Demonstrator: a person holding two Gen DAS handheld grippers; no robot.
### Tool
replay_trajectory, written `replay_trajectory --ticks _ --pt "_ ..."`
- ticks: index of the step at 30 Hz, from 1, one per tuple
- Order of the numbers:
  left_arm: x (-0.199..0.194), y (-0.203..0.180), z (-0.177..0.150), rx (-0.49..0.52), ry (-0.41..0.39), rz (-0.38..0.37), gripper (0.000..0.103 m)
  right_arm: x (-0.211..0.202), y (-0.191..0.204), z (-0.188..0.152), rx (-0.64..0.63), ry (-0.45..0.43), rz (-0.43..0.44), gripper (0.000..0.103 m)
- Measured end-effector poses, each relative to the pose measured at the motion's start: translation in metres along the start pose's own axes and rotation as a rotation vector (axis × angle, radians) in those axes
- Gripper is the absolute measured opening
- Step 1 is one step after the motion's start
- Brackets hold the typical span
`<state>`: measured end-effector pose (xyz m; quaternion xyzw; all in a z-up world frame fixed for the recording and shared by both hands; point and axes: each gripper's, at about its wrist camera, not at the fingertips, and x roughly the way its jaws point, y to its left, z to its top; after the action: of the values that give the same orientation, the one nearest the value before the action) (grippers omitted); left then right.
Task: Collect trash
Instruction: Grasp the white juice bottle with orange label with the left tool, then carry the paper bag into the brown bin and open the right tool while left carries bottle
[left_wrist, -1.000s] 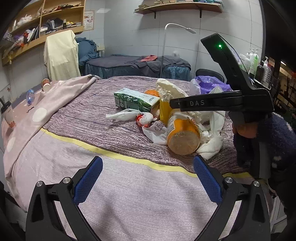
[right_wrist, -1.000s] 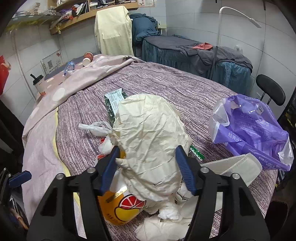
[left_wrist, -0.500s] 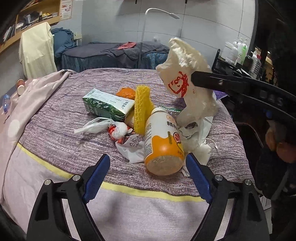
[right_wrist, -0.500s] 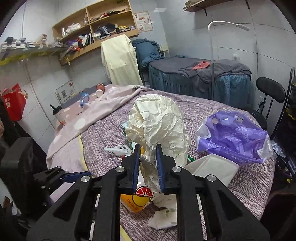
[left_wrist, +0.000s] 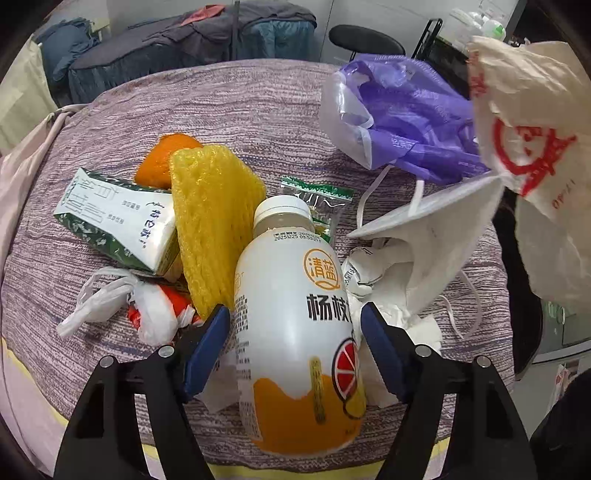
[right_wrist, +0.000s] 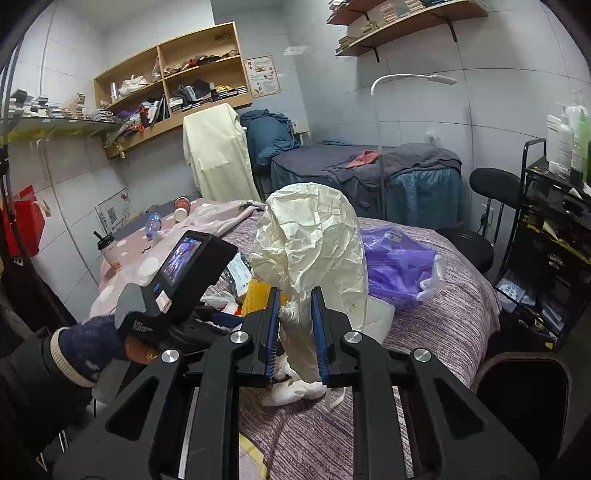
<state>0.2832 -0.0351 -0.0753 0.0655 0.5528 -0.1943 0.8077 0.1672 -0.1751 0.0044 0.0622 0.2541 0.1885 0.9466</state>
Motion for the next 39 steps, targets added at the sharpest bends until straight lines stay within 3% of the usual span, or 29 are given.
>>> replay_trajectory --ticks 4,10,15,25,32,39 --pt "0.018 -0.003 0.007 0.026 0.049 0.04 0.065 -0.019 -0.01 -0.007 0.021 -0.021 -0.01 0.018" --pt "0.012 -0.004 0.0 0.004 0.008 0.035 0.061 -0.044 -0.018 -0.012 0.047 -0.064 0.011 0.018" --pt "-0.014 0.001 -0.012 -0.035 -0.089 0.001 0.061 -0.06 -0.023 -0.019 0.063 -0.093 0.027 0.018" --pt "-0.068 -0.023 -0.06 -0.036 -0.317 0.036 0.061 -0.085 -0.036 -0.04 0.108 -0.117 -0.015 0.018" --pt "-0.103 -0.061 -0.101 -0.015 -0.426 -0.018 0.061 -0.11 -0.081 -0.064 0.197 -0.112 -0.132 0.018" --pt "-0.103 -0.099 -0.117 0.011 -0.435 -0.103 0.061 -0.11 -0.165 -0.107 0.392 0.004 -0.236 0.018"
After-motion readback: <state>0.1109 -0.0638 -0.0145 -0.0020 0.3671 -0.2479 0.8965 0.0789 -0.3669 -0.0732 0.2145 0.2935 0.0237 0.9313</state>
